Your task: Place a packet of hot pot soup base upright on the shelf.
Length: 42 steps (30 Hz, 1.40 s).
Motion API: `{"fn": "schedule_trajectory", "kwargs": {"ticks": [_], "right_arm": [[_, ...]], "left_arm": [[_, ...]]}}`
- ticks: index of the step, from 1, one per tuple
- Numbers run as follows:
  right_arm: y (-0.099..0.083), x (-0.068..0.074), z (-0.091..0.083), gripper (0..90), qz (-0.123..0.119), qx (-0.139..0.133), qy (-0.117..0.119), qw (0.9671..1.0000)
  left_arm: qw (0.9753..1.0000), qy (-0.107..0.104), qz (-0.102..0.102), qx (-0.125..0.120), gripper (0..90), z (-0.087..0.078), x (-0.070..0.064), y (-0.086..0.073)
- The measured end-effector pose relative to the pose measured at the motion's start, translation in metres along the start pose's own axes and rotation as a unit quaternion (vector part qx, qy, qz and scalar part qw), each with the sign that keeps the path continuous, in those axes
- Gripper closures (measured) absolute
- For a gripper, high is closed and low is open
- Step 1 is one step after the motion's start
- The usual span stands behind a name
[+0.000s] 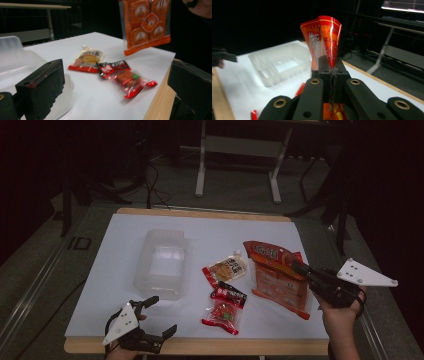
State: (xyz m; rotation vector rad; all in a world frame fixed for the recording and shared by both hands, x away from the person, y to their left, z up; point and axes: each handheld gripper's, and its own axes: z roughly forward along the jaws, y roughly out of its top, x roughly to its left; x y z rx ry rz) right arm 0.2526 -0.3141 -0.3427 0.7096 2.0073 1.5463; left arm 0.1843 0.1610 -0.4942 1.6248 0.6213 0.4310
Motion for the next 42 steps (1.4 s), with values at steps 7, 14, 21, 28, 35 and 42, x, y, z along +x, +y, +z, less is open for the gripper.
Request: {"fn": "schedule_trajectory", "kwargs": {"ticks": [7, 14, 21, 28, 35, 42], "right_arm": [[0.014, 0.015, 0.004, 88.8, -0.006, -0.020, 0.027, 0.9994], [0.036, 0.043, 0.009, 88.7, -0.028, -0.038, 0.074, 0.9961], [0.043, 0.060, 0.020, 88.7, -0.040, -0.034, 0.103, 0.9933], [0.049, 0.072, 0.029, 88.7, -0.050, -0.030, 0.129, 0.9900], [0.053, 0.079, 0.037, 88.7, -0.054, -0.031, 0.151, 0.9865], [0.049, 0.078, 0.044, 88.7, -0.048, -0.024, 0.158, 0.9860]], "left_arm": [[0.9993, -0.036, -0.001, 0.008, 1.5, 0.023, -0.003, 0.015], [0.9970, -0.076, 0.008, 0.014, 1.5, 0.050, -0.003, 0.031], [0.9945, -0.105, 0.007, 0.004, 5.3, 0.069, 0.004, 0.053], [0.9902, -0.139, 0.016, 0.007, 5.4, 0.091, 0.004, 0.076], [0.9817, -0.189, 0.020, -0.012, 13.9, 0.105, 0.002, 0.083], [0.9740, -0.224, 0.017, -0.028, 49.6, 0.114, 0.000, 0.081]]}}
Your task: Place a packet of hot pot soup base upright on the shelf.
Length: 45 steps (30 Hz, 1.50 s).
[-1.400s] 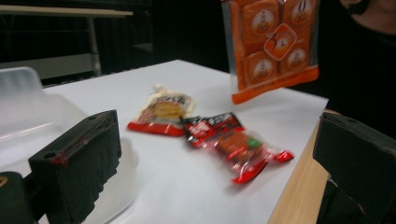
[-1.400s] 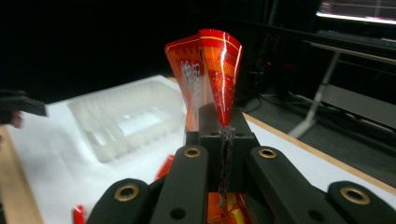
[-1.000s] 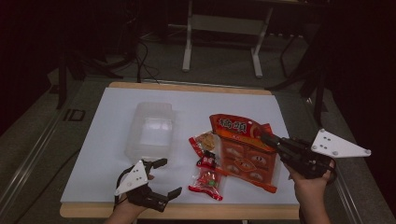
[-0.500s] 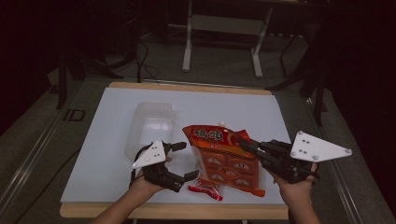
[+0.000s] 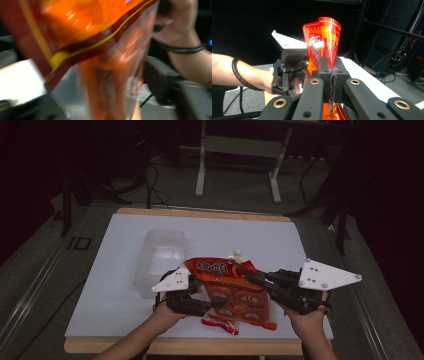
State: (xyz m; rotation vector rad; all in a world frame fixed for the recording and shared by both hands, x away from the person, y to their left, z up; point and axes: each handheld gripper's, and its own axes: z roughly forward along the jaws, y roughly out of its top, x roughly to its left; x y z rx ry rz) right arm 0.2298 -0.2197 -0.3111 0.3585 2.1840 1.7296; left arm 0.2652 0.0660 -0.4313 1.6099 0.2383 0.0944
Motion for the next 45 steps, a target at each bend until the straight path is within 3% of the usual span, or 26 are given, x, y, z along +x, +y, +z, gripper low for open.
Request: {"fn": "schedule_trajectory", "kwargs": {"ticks": [4, 6, 9, 20, 21, 25, 31, 38, 41, 45], "right_arm": [[-0.006, -0.006, -0.001, 88.6, 0.010, 0.000, -0.003, 0.9999], [-0.009, -0.009, -0.003, 88.5, 0.016, 0.000, -0.006, 0.9999], [-0.014, -0.013, -0.005, 88.5, 0.022, 0.000, -0.005, 0.9997], [-0.008, -0.017, -0.009, 83.4, 0.022, -0.013, -0.009, 0.9996], [-0.007, -0.018, -0.009, 81.1, 0.021, -0.012, -0.010, 0.9997], [-0.004, -0.020, -0.016, 64.7, 0.026, -0.030, -0.028, 0.9988], [-0.005, -0.019, -0.030, 54.2, 0.022, -0.051, -0.061, 0.9966], [-0.021, -0.020, -0.032, 18.6, 0.028, -0.045, -0.100, 0.9935], [-0.029, -0.022, -0.031, 13.9, 0.034, -0.053, -0.099, 0.9931], [-0.040, -0.023, -0.027, 11.5, 0.044, -0.031, -0.104, 0.9931]], "left_arm": [[1.0000, 0.002, -0.001, 0.007, 62.8, 0.002, -0.001, 0.002], [0.9996, -0.001, 0.017, 0.024, 70.5, 0.003, -0.003, 0.004], [0.9993, -0.003, 0.015, 0.035, 71.0, 0.004, -0.004, 0.007], [0.9981, 0.017, 0.051, 0.030, 71.3, 0.002, -0.002, 0.022], [0.9981, 0.017, 0.051, 0.030, 71.4, 0.002, -0.002, 0.022], [0.9957, 0.048, 0.071, 0.035, 71.4, -0.003, -0.003, 0.034], [0.9939, 0.082, 0.072, 0.017, 71.4, -0.016, 0.004, 0.047], [0.9882, 0.131, 0.079, -0.008, 71.4, -0.036, 0.018, 0.066], [0.9846, 0.153, 0.084, -0.013, 71.4, -0.043, 0.024, 0.072], [0.9809, 0.178, 0.076, -0.025, 71.4, -0.053, 0.031, 0.075]]}}
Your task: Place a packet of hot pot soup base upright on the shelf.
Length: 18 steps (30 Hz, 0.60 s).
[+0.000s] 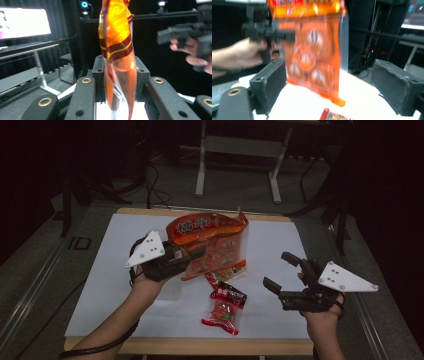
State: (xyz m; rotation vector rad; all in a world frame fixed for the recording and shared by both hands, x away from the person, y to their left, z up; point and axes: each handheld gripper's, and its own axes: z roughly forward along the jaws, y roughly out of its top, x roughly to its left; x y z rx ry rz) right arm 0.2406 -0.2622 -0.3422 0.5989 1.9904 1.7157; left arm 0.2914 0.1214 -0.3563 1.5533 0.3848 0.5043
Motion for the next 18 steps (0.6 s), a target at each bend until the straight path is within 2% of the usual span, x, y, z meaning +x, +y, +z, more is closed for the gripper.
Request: {"fn": "schedule_trajectory", "kwargs": {"ticks": [3, 4, 5, 6, 7, 8, 10, 13, 14, 15, 18], "right_arm": [[-0.012, -0.001, 0.003, 11.5, 0.006, 0.018, -0.014, 0.9997], [-0.012, -0.001, 0.003, 11.5, 0.006, 0.018, -0.014, 0.9997], [-0.015, -0.001, 0.003, 11.6, 0.007, 0.019, -0.017, 0.9996], [-0.027, -0.004, 0.004, 11.7, 0.023, 0.027, -0.022, 0.9991], [-0.035, -0.006, 0.004, 13.0, 0.024, 0.033, -0.026, 0.9988], [-0.040, -0.007, 0.005, 13.3, 0.020, 0.037, -0.028, 0.9987], [-0.046, -0.008, 0.005, 13.3, 0.021, 0.041, -0.025, 0.9986], [-0.052, -0.008, 0.005, 13.3, 0.021, 0.043, -0.021, 0.9987], [-0.053, -0.007, 0.005, 13.3, 0.021, 0.044, -0.019, 0.9987], [-0.053, -0.007, 0.005, 13.3, 0.021, 0.044, -0.019, 0.9987], [-0.055, -0.003, 0.004, 13.3, 0.004, 0.044, -0.021, 0.9988]], "left_arm": [[0.9998, 0.021, 0.002, 0.003, 71.4, -0.005, 0.008, 0.000], [0.9998, 0.021, 0.002, 0.003, 71.4, -0.005, 0.008, 0.000], [0.9992, 0.039, 0.004, 0.006, 71.4, -0.008, 0.016, -0.001], [0.9990, 0.045, 0.001, 0.005, 71.4, -0.010, 0.019, -0.003], [0.9988, 0.048, 0.000, 0.006, 71.3, -0.011, 0.022, -0.004], [0.9981, 0.062, 0.001, 0.008, 71.4, -0.014, 0.028, -0.006], [0.9977, 0.068, 0.002, 0.008, 71.4, -0.015, 0.031, -0.007], [0.9958, 0.091, 0.004, 0.009, 71.4, -0.019, 0.043, -0.011], [0.9943, 0.106, 0.004, 0.009, 71.4, -0.021, 0.051, -0.015], [0.9943, 0.106, 0.004, 0.009, 71.4, -0.021, 0.051, -0.015], [0.9906, 0.136, 0.005, 0.007, 71.4, -0.027, 0.063, -0.022]]}}
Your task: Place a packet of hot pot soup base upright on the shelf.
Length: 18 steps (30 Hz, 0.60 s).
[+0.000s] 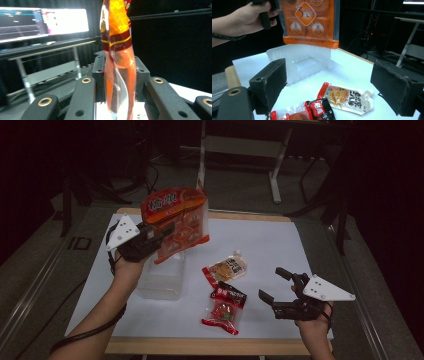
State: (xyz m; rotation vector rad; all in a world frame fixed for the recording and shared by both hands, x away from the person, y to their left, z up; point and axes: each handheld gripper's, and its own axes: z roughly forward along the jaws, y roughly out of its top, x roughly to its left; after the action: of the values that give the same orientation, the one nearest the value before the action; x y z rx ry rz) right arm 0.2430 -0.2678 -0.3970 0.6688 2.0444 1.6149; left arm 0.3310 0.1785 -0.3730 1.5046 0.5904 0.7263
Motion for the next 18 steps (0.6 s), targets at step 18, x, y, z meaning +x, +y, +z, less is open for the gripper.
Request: {"fn": "schedule_trajectory", "kwargs": {"ticks": [18], "right_arm": [[-0.006, -0.005, 0.001, 13.5, 0.008, 0.010, -0.013, 0.9998]], "left_arm": [[0.9955, 0.078, -0.044, 0.031, 71.4, -0.011, 0.045, -0.054]]}}
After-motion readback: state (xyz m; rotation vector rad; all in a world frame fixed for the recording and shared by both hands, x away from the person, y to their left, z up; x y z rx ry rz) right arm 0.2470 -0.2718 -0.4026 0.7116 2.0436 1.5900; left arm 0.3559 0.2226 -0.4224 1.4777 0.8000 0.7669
